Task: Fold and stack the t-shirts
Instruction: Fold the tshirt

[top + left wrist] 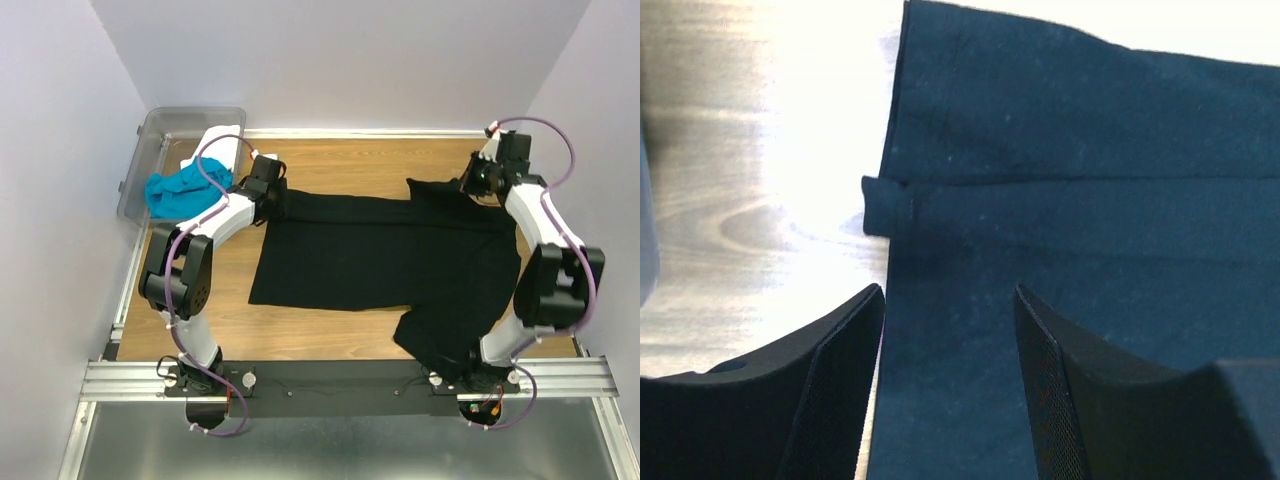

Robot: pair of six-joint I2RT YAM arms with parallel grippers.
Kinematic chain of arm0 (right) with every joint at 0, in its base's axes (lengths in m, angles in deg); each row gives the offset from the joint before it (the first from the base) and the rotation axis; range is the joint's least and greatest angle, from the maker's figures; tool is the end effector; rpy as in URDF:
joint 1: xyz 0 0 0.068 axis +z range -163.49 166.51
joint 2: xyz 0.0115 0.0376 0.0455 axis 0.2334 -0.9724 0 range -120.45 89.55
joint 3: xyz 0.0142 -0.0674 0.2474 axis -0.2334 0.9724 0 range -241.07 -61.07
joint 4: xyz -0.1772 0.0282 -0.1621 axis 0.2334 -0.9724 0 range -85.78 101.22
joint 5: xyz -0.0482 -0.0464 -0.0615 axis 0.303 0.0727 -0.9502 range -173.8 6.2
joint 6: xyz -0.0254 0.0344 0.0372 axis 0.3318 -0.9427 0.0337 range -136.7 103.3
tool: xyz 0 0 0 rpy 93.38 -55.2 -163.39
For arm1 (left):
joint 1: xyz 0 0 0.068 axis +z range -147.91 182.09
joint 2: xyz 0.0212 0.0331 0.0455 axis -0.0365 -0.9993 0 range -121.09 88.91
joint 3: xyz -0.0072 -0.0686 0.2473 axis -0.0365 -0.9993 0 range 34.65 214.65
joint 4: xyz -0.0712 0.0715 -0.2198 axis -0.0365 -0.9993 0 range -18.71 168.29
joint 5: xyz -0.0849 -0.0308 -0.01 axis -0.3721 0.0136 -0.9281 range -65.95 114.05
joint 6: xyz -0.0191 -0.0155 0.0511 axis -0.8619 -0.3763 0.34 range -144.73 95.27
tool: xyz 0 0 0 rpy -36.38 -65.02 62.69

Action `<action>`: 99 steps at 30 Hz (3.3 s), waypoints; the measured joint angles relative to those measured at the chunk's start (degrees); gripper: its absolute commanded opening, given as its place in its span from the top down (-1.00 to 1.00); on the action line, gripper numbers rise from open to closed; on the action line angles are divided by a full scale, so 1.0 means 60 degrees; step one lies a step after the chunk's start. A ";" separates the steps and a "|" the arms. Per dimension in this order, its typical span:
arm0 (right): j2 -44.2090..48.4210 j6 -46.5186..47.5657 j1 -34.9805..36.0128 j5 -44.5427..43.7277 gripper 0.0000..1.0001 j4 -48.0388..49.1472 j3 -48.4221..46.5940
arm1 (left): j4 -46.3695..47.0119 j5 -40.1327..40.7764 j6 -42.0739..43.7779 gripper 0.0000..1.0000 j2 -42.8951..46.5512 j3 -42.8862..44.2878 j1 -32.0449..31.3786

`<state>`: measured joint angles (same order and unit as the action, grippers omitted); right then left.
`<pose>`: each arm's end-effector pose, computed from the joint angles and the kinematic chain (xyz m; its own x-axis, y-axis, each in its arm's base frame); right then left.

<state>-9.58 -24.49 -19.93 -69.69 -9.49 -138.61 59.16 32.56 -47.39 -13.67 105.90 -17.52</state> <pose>0.3713 -0.0322 0.2554 -0.6722 0.2082 -0.7105 0.0208 0.9646 0.2629 0.3490 -0.1181 0.2024 -0.7641 -0.1322 -0.6314 -0.0554 0.9886 -0.1399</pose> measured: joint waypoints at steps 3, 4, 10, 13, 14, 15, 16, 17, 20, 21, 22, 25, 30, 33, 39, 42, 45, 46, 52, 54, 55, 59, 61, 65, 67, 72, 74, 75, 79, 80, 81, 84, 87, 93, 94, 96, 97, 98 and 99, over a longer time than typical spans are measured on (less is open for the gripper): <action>0.1370 -0.0368 0.0004 0.0302 0.99 -0.0069 0.1249 | 0.0044 0.0007 -0.0055 -0.24 0.0106 -0.0168 0.0000; 0.1708 -0.0470 0.0004 0.0372 0.99 -0.0106 0.1621 | 0.0069 0.0007 -0.0066 -0.24 0.0146 -0.0226 0.0000; 0.3413 -0.1293 0.0004 0.0973 0.99 -0.0597 0.4135 | 0.0175 0.0007 -0.0135 -0.24 0.0339 -0.0433 0.0000; 0.4284 -0.1887 0.0004 0.1206 0.99 -0.0820 0.5220 | 0.0208 0.0004 -0.0164 -0.24 0.0350 -0.0452 0.0000; 0.4543 -0.2109 0.0004 0.1249 0.99 -0.0929 0.5475 | 0.0219 0.0004 -0.0171 -0.24 0.0350 -0.0459 0.0000; 0.4652 -0.2211 0.0004 0.1257 0.99 -0.0965 0.5570 | 0.0229 0.0004 -0.0171 -0.24 0.0353 -0.0466 0.0000; 0.4907 -0.2375 0.0004 0.1286 0.99 -0.1020 0.5737 | 0.0233 0.0004 -0.0171 -0.24 0.0357 -0.0470 0.0000; 0.5104 -0.2546 0.0004 0.1293 0.99 -0.1045 0.5829 | 0.0251 0.0004 -0.0171 -0.24 0.0357 -0.0477 0.0000; 0.5690 -0.2867 0.0004 0.1293 0.99 -0.1115 0.5880 | 0.0277 0.0004 -0.0175 -0.24 0.0364 -0.0532 0.0000; 0.5883 -0.2954 0.0004 0.1293 0.99 -0.1147 0.5880 | 0.0277 0.0004 -0.0175 -0.24 0.0364 -0.0546 0.0000; 0.6047 -0.3027 0.0004 0.1293 0.99 -0.1195 0.5876 | 0.0277 0.0004 -0.0178 -0.24 0.0364 -0.0554 0.0000; 0.6364 -0.3147 0.0004 0.1198 0.99 -0.1501 0.5796 | 0.0284 0.0004 -0.0193 -0.24 0.0364 -0.0554 0.0000; 0.6473 -0.3333 0.0000 0.0313 0.99 -0.2208 0.5799 | 0.0273 0.0004 -0.0193 -0.24 0.0364 -0.0554 0.0000; 0.6470 -0.3625 0.0000 -0.0561 0.99 -0.2543 0.5869 | 0.0270 0.0004 -0.0193 -0.24 0.0364 -0.0546 0.0000; 0.6218 -0.4517 -0.0080 -0.2732 0.99 -0.2947 0.5941 | 0.0211 0.0004 -0.0193 -0.24 0.0364 -0.0517 0.0000; 0.5723 -0.4725 -0.0160 -0.3468 0.97 -0.3020 0.5916 | 0.0146 0.0004 -0.0193 -0.24 0.0364 -0.0412 0.0000; 0.5155 -0.4765 -0.0182 -0.3705 0.97 -0.3034 0.5905 | 0.0157 0.0007 -0.0193 -0.24 0.0364 -0.0364 0.0000; 0.5009 -0.4768 -0.0182 -0.3708 0.97 -0.3049 0.5905 | 0.0142 0.0007 -0.0193 -0.24 0.0364 -0.0364 0.0000; 0.4860 -0.4809 -0.0204 -0.3697 0.59 -0.3075 0.5931 | 0.0135 0.0007 -0.0200 -0.24 0.0364 -0.0364 0.0000; 0.4860 -0.4867 -0.0244 -0.3701 0.18 -0.3078 0.5931 | 0.0135 0.0007 -0.0197 -0.24 0.0364 -0.0364 0.0000; 0.4860 -0.4838 -0.0262 -0.3701 0.07 -0.3078 0.5931 | 0.0135 0.0007 -0.0200 -0.24 0.0364 -0.0364 0.0000; 0.4863 -0.4721 -0.0321 -0.3555 -0.38 -0.3126 0.5912 | 0.0098 0.0004 -0.0204 -0.24 0.0321 -0.0302 0.0000; 0.4892 -0.4623 -0.0321 -0.3377 -0.57 -0.3213 0.5792 | 0.0091 0.0004 -0.0204 -0.24 0.0186 -0.0127 0.0000; 0.4834 -0.4419 -0.0321 -0.3432 -0.65 -0.3326 0.4849 | 0.0087 0.0004 -0.0211 -0.24 -0.0182 0.0375 0.0000; 0.4521 -0.4357 -0.0324 -0.3617 -0.64 -0.3235 0.4189 | 0.0044 0.0007 -0.0215 -0.23 -0.0499 0.0820 0.0000; 0.3177 -0.4452 -0.1042 -0.3657 -0.55 -0.2091 0.3555 | 0.0029 -0.0004 -0.0390 -0.22 -0.1497 0.1931 0.0025; 0.2601 -0.4634 -0.1781 -0.3326 -0.53 -0.1537 0.3577 | 0.0011 -0.0026 -0.0452 -0.22 -0.1934 0.2346 0.0062; 0.2335 -0.4721 -0.2186 -0.3184 -0.53 -0.1249 0.3581 | -0.0036 -0.0033 -0.0477 -0.22 -0.2149 0.2532 0.0076; 0.1563 -0.4987 -0.3177 -0.2568 -0.51 -0.0051 0.3606 | -0.0073 -0.0051 -0.0568 -0.21 -0.2739 0.2940 0.0146; 0.1439 -0.5020 -0.3286 -0.2390 -0.51 0.0200 0.3603 | -0.0073 -0.0080 -0.0597 -0.21 -0.2878 0.3024 0.0182; 0.1297 -0.5031 -0.3410 -0.2208 -0.51 0.0466 0.3592 | -0.0069 -0.0087 -0.0619 -0.19 -0.2965 0.3067 0.0211; 0.0594 -0.4958 -0.3676 -0.1541 -0.50 0.1198 0.3213 | -0.0076 -0.0244 -0.0670 -0.17 -0.3180 0.3177 0.0302; -0.0215 -0.4838 -0.3847 -0.1107 -0.44 0.1632 0.2659 | -0.0076 -0.0357 -0.0703 -0.16 -0.3413 0.3381 0.0364; -0.1209 -0.4564 -0.3945 -0.0233 -0.07 0.2288 0.2036 | -0.0066 -0.0532 -0.0710 -0.16 -0.3581 0.3523 0.0401; -0.1421 -0.4470 -0.3938 -0.0033 0.09 0.2375 0.1916 | -0.0069 -0.0565 -0.0710 -0.16 -0.3599 0.3537 0.0404; -0.1676 -0.4368 -0.3942 0.0135 0.31 0.2473 0.1745 | -0.0069 -0.0612 -0.0710 -0.16 -0.3621 0.3566 0.0437; -0.1825 -0.4280 -0.3945 0.0251 0.59 0.2521 0.1654 | -0.0073 -0.0648 -0.0714 -0.16 -0.3632 0.3592 0.0444; -0.1916 -0.4295 -0.3945 0.0288 0.70 0.2524 0.1588 | -0.0073 -0.0692 -0.0725 -0.16 -0.3665 0.3639 0.0459; -0.2004 -0.4255 -0.3945 0.0339 0.77 0.2539 0.1515 | -0.0073 -0.0721 -0.0739 -0.16 -0.3694 0.3672 0.0466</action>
<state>-21.60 -50.02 -43.60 -67.66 5.75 -129.52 58.72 28.24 -51.82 -35.84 127.93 -14.73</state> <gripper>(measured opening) 0.249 0.581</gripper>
